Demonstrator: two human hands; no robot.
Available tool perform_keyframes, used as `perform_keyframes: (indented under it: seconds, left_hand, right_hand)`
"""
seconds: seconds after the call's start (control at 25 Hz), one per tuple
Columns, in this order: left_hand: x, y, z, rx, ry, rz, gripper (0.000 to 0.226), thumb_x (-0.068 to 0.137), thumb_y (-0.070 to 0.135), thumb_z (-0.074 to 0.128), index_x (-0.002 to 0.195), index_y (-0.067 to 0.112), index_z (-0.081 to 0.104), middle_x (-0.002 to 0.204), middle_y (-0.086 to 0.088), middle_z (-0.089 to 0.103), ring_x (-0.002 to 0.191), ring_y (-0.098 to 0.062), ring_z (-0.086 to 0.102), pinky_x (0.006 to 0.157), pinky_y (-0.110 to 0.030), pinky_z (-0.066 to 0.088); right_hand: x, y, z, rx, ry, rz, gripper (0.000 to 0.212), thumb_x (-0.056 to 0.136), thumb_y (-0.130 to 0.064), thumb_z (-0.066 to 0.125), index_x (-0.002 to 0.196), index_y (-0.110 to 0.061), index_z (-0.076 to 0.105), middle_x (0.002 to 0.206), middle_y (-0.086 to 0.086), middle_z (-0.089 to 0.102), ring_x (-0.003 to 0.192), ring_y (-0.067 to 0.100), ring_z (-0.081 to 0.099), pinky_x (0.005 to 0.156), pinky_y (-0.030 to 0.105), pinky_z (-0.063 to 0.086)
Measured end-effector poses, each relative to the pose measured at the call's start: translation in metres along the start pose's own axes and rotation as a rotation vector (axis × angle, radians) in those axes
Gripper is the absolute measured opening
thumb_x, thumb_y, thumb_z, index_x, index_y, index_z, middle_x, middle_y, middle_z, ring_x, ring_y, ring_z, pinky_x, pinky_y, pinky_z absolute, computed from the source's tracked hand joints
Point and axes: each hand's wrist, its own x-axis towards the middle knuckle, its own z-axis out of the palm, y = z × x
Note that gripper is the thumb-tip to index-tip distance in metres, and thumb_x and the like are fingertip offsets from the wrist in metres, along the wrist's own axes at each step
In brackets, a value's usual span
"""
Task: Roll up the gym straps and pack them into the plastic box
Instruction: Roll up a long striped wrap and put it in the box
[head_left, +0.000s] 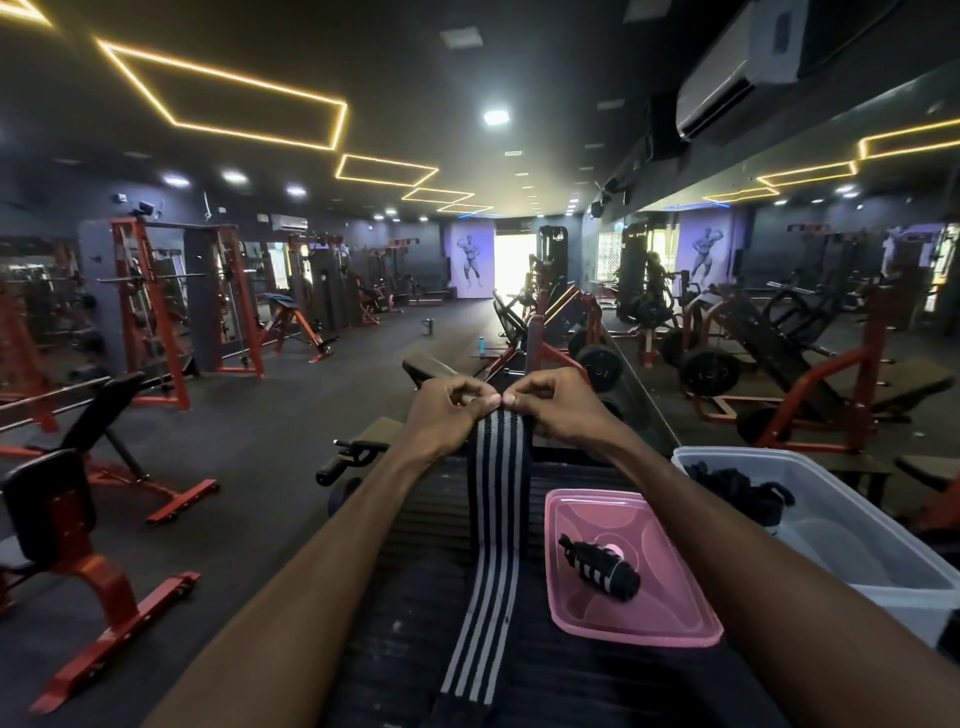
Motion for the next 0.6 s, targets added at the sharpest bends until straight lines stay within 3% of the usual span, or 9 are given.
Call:
perform_keyframes:
  seconds: [0.12,0.2,0.28,0.36,0.44,0.6]
  left_hand:
    - [0.0,0.002,0.002,0.115,0.028,0.018,0.014,0.091,0.025,0.067,0.098,0.016,0.076,0.095,-0.001,0.075,0.09,-0.014,0.067,0.077,-0.025,0.046]
    - [0.0,0.003,0.003,0.097,0.027,0.023,0.017,0.092,0.028,0.067,0.098,0.016,0.076,0.097,-0.003,0.076,0.089,-0.013,0.068,0.076,-0.024,0.046]
    - [-0.001,0.005,0.003,0.031,0.006,0.011,0.008,0.088,0.029,0.071,0.089,0.023,0.075,0.091,0.0,0.076,0.085,-0.012,0.067,0.076,-0.026,0.047]
    - [-0.003,0.009,0.003,-0.018,0.0,0.01,0.004,0.085,0.026,0.074,0.082,0.024,0.073,0.083,0.004,0.073,0.078,-0.009,0.064,0.073,-0.026,0.046]
    - [-0.005,0.015,0.001,-0.04,0.021,0.01,0.004,0.086,0.022,0.074,0.082,0.02,0.072,0.081,0.004,0.072,0.076,-0.009,0.063,0.072,-0.024,0.046]
    - [-0.008,0.029,0.001,-0.181,0.007,0.007,0.006,0.084,0.014,0.075,0.084,0.019,0.072,0.085,0.0,0.073,0.079,-0.012,0.067,0.07,-0.025,0.051]
  right_hand:
    - [0.001,0.0,-0.002,0.025,0.01,0.013,0.007,0.089,-0.011,0.072,0.093,-0.01,0.077,0.08,0.002,0.074,0.072,0.006,0.063,0.068,0.029,0.051]
    - [-0.002,-0.005,-0.002,0.04,0.069,0.004,0.006,0.089,-0.008,0.072,0.089,-0.011,0.077,0.072,-0.004,0.072,0.06,-0.003,0.06,0.06,0.023,0.048]
    - [-0.005,-0.01,-0.004,0.085,0.113,-0.008,0.008,0.086,-0.001,0.073,0.093,-0.004,0.076,0.077,0.002,0.072,0.059,-0.002,0.06,0.055,0.017,0.049]
    - [-0.008,-0.012,-0.008,0.114,0.13,-0.027,0.012,0.083,0.001,0.075,0.094,-0.002,0.075,0.089,0.011,0.075,0.075,0.009,0.066,0.066,0.017,0.054]
    - [-0.01,-0.014,-0.011,0.12,0.106,-0.031,0.009,0.082,-0.004,0.077,0.087,-0.01,0.075,0.089,0.007,0.075,0.083,0.015,0.068,0.075,0.026,0.056]
    - [-0.015,-0.021,-0.013,0.221,0.119,-0.03,0.015,0.085,-0.001,0.074,0.077,-0.013,0.07,0.085,0.013,0.073,0.068,0.023,0.068,0.055,0.035,0.054]
